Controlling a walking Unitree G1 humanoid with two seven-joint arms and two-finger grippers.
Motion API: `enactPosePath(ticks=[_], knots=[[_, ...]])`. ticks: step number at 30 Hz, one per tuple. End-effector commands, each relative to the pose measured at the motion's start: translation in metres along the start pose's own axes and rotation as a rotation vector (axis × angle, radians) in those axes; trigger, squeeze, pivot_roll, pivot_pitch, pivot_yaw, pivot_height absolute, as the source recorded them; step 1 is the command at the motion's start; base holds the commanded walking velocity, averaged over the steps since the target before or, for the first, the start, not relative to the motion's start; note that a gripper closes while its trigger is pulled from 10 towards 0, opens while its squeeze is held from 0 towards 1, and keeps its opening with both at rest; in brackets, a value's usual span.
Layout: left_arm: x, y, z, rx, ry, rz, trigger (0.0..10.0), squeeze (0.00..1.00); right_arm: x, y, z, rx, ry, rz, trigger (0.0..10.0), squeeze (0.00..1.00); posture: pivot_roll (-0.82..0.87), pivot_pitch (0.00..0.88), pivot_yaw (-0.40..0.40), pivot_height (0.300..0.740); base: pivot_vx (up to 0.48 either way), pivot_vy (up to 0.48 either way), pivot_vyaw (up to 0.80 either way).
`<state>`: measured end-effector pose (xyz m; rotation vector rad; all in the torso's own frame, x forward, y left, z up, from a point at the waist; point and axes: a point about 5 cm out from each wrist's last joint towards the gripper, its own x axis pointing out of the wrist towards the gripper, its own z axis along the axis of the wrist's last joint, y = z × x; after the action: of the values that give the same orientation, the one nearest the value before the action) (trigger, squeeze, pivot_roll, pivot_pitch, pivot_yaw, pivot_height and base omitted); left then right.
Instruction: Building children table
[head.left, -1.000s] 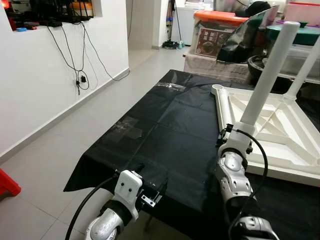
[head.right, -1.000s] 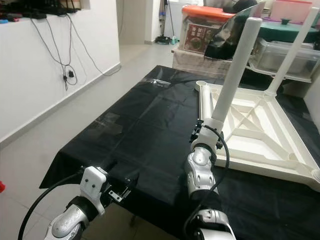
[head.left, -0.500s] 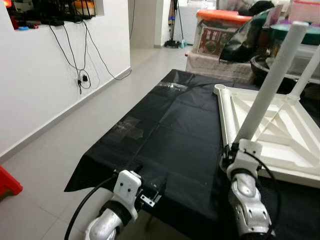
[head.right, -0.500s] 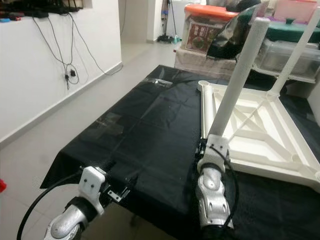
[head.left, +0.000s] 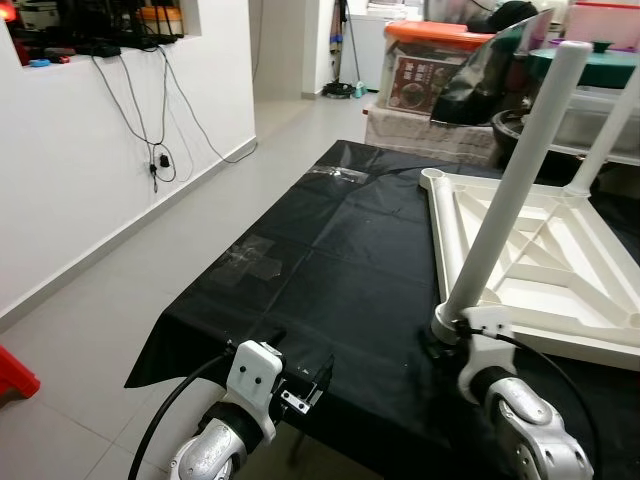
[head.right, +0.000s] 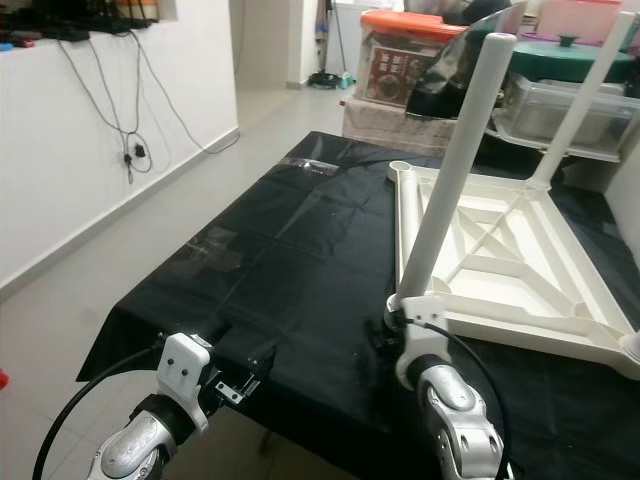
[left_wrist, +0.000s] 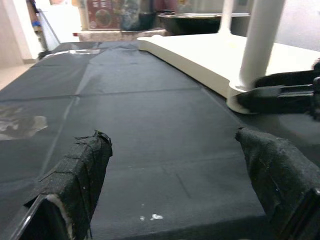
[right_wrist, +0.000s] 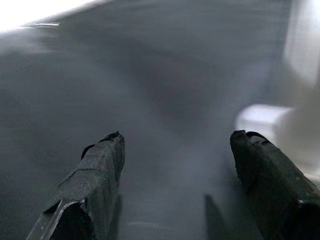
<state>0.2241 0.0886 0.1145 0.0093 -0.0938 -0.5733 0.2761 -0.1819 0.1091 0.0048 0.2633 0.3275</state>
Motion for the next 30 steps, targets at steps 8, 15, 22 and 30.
enactPosePath(ticks=[8, 15, 22, 30], knots=[[-0.003, -0.003, 0.001, -0.010, 0.008, -0.001, 10.0, 0.00, 0.047, 0.051, 0.060, 0.132, -0.229, 0.067, 10.0, 0.00, 0.16, 0.000, -0.063, 0.740, 0.000, 0.000, 0.00], [-0.004, -0.004, 0.000, -0.011, 0.008, -0.002, 10.0, 0.00, 0.066, 0.052, 0.071, 0.168, -0.254, -0.096, 10.0, 0.00, 0.18, 0.000, -0.068, 0.740, 0.000, 0.000, 0.00], [-0.004, -0.004, 0.000, -0.012, 0.011, -0.003, 10.0, 0.00, 0.089, 0.057, 0.081, 0.162, -0.243, -0.314, 10.0, 0.00, 0.19, 0.000, -0.073, 0.740, 0.000, 0.000, 0.00], [-0.004, -0.004, 0.000, -0.012, 0.011, -0.002, 10.0, 0.00, 0.102, 0.045, 0.079, 0.139, -0.190, -0.463, 10.0, 0.00, 0.18, 0.000, -0.074, 0.740, 0.000, 0.000, 0.00]])
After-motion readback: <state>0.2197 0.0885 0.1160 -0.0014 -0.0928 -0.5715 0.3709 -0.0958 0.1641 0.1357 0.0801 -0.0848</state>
